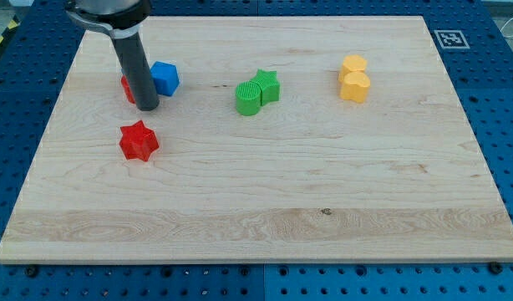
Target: Push the red star towards the group of blocks
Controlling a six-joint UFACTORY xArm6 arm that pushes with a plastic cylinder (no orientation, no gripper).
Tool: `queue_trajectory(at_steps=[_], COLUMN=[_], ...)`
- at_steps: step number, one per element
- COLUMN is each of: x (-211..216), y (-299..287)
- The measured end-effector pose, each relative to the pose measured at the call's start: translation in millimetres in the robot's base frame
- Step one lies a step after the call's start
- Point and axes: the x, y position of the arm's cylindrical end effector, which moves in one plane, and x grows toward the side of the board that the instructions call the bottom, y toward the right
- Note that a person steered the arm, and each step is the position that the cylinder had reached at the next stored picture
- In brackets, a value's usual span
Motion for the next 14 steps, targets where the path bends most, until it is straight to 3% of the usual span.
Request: queue_trajectory(at_steps=[3,5,6,11,14], x=[74.2,143.8,150.7,131.4,89.2], y=[-37.1,-27.6,-3.7,5.4,17.7])
